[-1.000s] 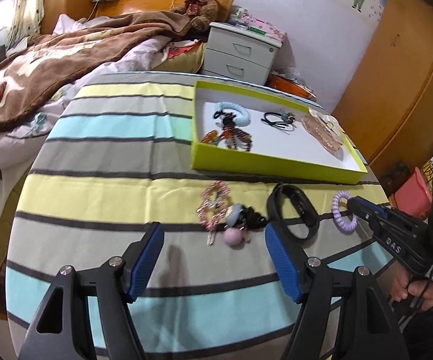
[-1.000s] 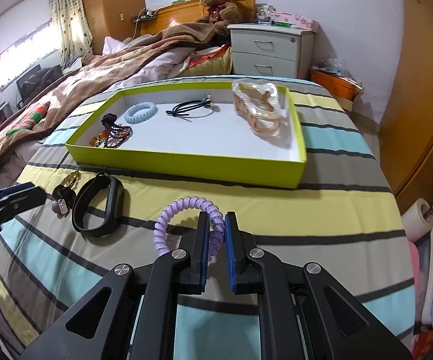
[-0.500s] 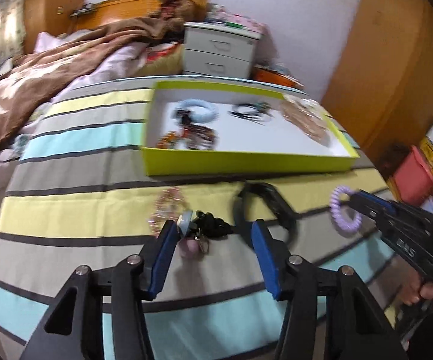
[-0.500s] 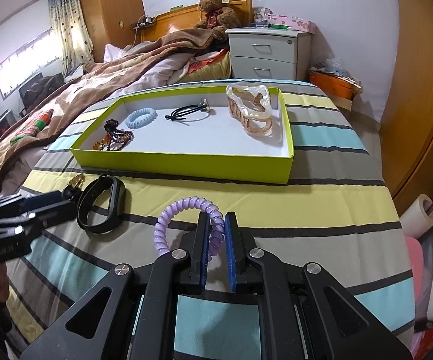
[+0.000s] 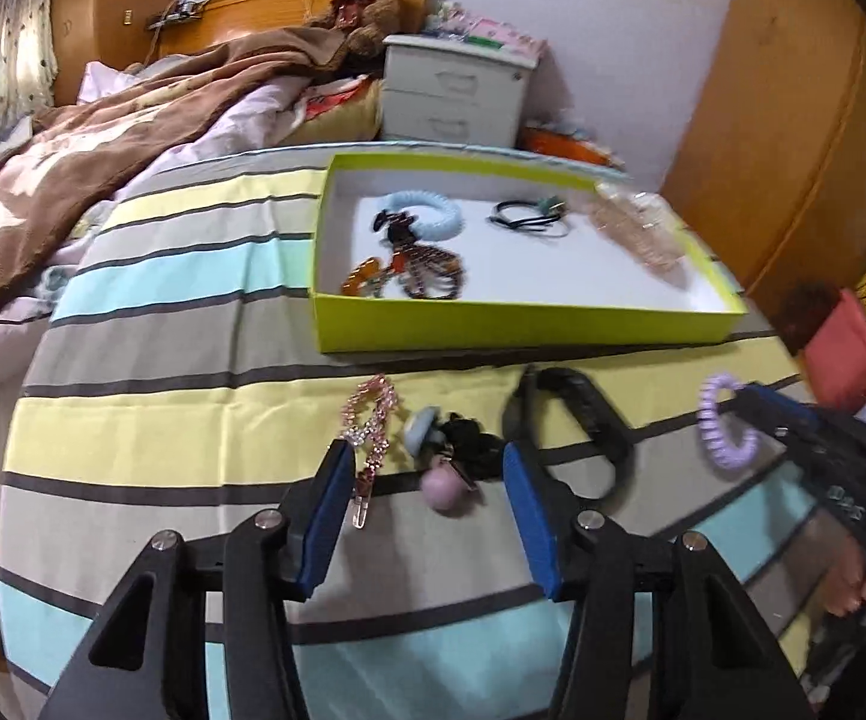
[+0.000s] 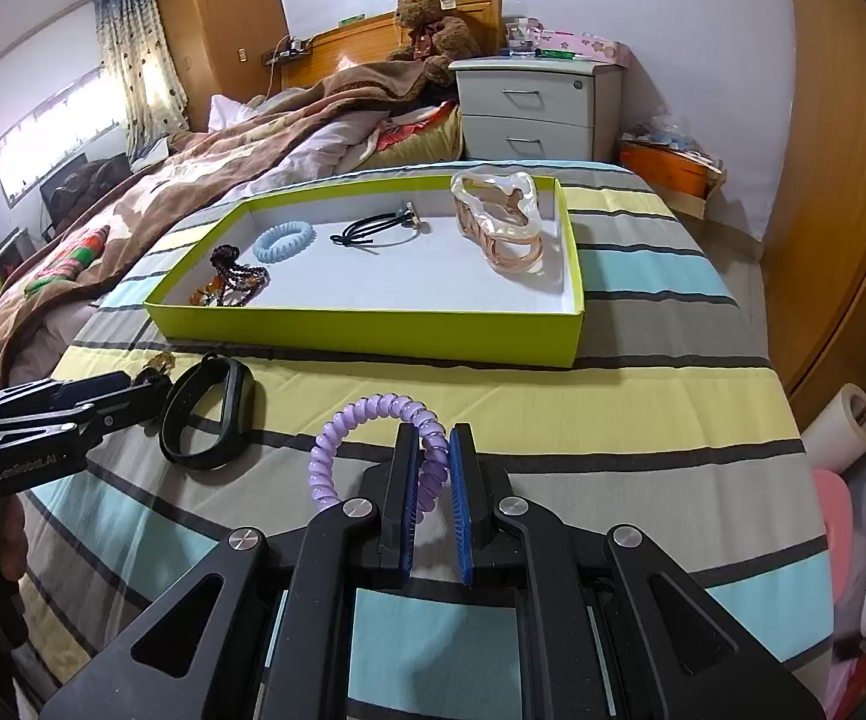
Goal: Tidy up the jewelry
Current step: 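Grasp the black hair tie with pink ball using the left tool while the right holds the coil, then lift the pink-ball hair tie with the left tool while the right carries the purple coil toward the box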
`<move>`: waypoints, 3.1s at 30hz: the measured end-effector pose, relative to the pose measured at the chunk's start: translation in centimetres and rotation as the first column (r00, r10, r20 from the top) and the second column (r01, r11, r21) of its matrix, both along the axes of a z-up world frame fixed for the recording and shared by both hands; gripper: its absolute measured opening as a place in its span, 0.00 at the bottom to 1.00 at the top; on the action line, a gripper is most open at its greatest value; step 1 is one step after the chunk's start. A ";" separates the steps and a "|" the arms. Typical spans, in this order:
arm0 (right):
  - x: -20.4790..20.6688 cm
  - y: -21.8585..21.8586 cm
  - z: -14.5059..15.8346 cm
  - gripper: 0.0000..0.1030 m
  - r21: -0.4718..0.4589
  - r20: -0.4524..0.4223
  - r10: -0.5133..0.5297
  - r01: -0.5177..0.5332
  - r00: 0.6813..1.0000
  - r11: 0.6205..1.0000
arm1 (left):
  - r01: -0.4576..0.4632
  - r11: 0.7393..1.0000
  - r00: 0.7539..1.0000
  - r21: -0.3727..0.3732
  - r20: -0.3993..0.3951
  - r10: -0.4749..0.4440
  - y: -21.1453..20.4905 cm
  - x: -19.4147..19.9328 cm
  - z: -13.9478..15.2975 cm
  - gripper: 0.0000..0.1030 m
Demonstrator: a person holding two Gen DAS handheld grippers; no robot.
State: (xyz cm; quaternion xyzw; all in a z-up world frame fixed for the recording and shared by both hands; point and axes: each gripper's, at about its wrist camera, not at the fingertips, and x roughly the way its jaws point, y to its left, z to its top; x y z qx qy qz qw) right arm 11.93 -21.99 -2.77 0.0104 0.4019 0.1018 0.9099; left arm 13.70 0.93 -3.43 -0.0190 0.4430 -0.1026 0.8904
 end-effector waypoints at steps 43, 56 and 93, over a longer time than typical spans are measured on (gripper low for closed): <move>-0.3 -0.1 0.7 0.10 0.027 0.028 -0.007 0.006 1.000 1.000 | 0.001 0.999 1.000 0.035 0.022 -0.002 -0.5 0.0 0.8 0.21; -1.4 0.3 1.9 0.10 0.032 0.062 -0.005 0.003 0.998 0.999 | -0.003 1.000 0.998 0.001 0.060 0.003 0.6 -2.0 2.4 0.21; -2.1 0.8 1.3 0.10 0.046 0.049 0.011 -0.013 0.999 0.999 | 0.019 0.998 1.000 0.060 -0.021 -0.018 0.3 -6.0 -0.8 0.43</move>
